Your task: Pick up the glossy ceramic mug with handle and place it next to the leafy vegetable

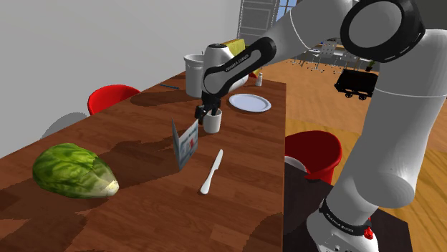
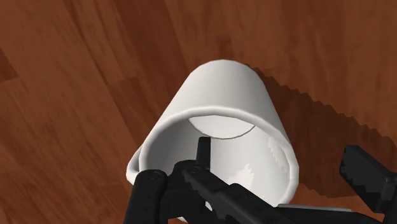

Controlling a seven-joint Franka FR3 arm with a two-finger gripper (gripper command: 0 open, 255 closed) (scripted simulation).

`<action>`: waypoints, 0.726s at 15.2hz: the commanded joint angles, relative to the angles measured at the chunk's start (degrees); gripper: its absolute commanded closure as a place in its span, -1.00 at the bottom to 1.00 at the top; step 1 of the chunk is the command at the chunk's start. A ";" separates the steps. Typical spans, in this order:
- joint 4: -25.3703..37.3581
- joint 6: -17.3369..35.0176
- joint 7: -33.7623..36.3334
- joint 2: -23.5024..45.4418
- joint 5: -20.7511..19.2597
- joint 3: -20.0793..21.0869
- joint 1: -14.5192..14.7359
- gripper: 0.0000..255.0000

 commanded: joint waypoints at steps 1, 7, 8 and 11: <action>0.05 0.17 0.02 0.18 0.00 0.01 0.01 -1.00; 0.04 0.16 0.02 0.17 0.00 0.01 0.01 1.00; 0.04 0.16 0.02 0.17 0.00 0.01 0.01 1.00; 0.04 0.16 0.02 0.17 0.00 0.01 0.01 1.00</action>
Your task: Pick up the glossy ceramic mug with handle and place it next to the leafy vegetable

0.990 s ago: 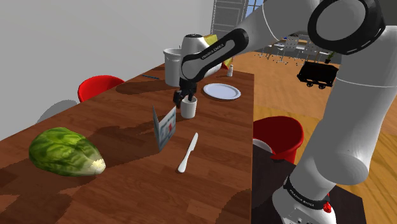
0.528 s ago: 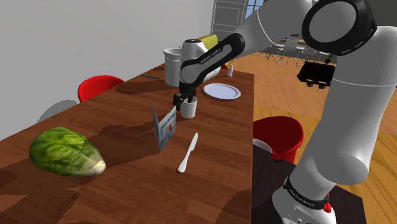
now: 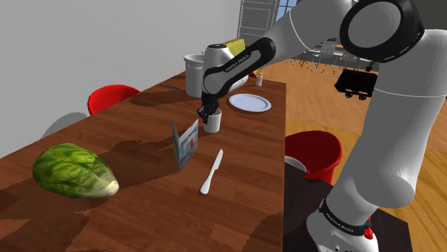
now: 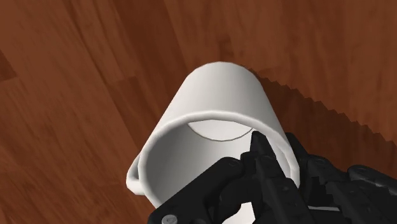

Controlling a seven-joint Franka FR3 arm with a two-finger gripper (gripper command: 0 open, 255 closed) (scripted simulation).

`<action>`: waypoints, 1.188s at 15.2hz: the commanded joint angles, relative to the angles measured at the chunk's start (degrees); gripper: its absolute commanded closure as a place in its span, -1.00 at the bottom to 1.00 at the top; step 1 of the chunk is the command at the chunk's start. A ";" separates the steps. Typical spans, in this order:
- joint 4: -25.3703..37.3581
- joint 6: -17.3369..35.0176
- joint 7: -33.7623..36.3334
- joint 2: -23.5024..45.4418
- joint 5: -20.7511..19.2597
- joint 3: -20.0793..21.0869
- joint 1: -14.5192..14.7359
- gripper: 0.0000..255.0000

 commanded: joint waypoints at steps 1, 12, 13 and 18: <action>0.01 0.00 0.00 0.00 0.00 0.00 0.00 1.00; 2.05 -4.90 -0.26 -2.87 0.03 0.02 0.07 1.00; 2.39 -5.61 -0.30 -3.24 0.04 0.02 0.08 1.00; 4.28 -9.18 -0.49 -4.93 0.07 0.04 0.12 1.00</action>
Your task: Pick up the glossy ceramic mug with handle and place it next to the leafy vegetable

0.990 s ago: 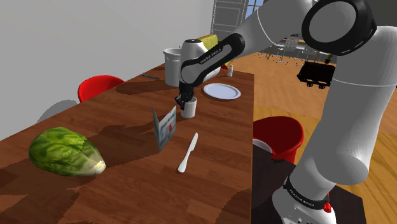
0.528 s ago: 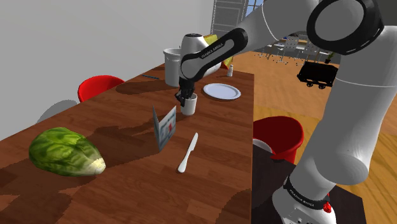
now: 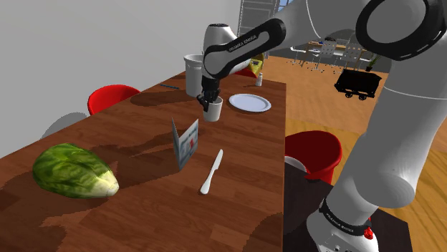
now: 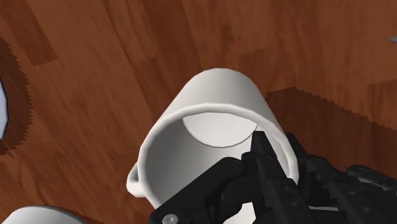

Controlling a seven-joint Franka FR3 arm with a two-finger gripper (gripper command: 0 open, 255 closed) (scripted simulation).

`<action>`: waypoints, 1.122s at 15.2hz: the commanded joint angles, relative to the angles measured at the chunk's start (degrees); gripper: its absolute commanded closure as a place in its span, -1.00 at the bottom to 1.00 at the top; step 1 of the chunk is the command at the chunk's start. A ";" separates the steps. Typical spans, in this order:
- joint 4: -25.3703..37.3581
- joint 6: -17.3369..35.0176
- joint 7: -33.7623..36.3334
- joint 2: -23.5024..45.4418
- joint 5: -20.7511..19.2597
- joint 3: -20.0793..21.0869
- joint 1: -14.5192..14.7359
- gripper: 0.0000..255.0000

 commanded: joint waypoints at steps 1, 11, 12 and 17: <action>0.57 -1.31 -0.10 -0.73 0.01 0.00 0.01 1.00; 5.43 -8.59 -0.50 -3.17 0.12 0.05 0.08 1.00; 5.98 -9.32 -0.54 -3.35 0.13 0.06 0.09 1.00; 8.96 -13.03 -0.75 -4.08 0.20 0.09 0.12 1.00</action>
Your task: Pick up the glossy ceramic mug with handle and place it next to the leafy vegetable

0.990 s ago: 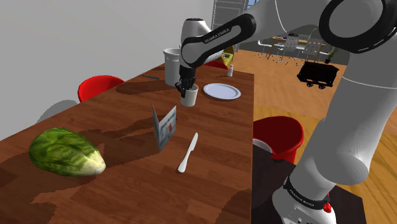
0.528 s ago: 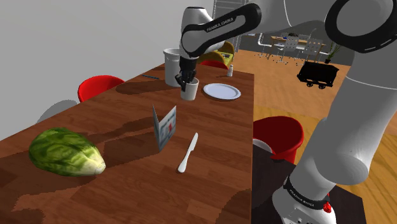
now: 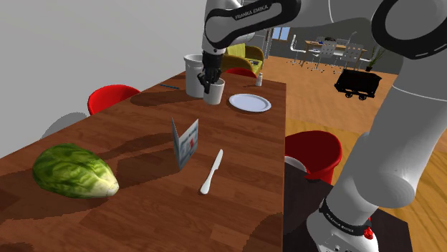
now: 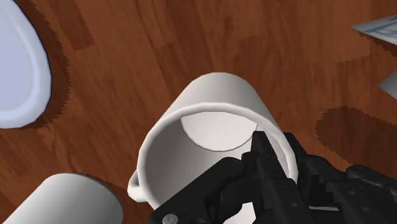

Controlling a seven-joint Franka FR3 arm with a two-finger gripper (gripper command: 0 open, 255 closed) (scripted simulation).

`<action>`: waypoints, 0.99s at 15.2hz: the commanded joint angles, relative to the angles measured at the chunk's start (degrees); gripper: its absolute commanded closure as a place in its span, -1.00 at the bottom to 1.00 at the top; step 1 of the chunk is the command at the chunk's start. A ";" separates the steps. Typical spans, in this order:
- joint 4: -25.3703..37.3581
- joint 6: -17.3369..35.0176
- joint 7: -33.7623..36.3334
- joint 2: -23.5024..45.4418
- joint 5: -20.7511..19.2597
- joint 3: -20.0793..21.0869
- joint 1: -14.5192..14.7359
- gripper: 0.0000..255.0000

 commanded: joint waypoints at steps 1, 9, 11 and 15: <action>1.40 -1.52 -0.10 -0.12 0.04 0.00 0.00 1.00; 7.03 -7.58 -0.46 -0.56 0.17 0.04 0.04 1.00; 7.08 -7.99 0.91 -0.83 -0.08 0.67 0.74 1.00; 6.57 -8.40 6.45 -1.34 -1.03 3.22 3.49 1.00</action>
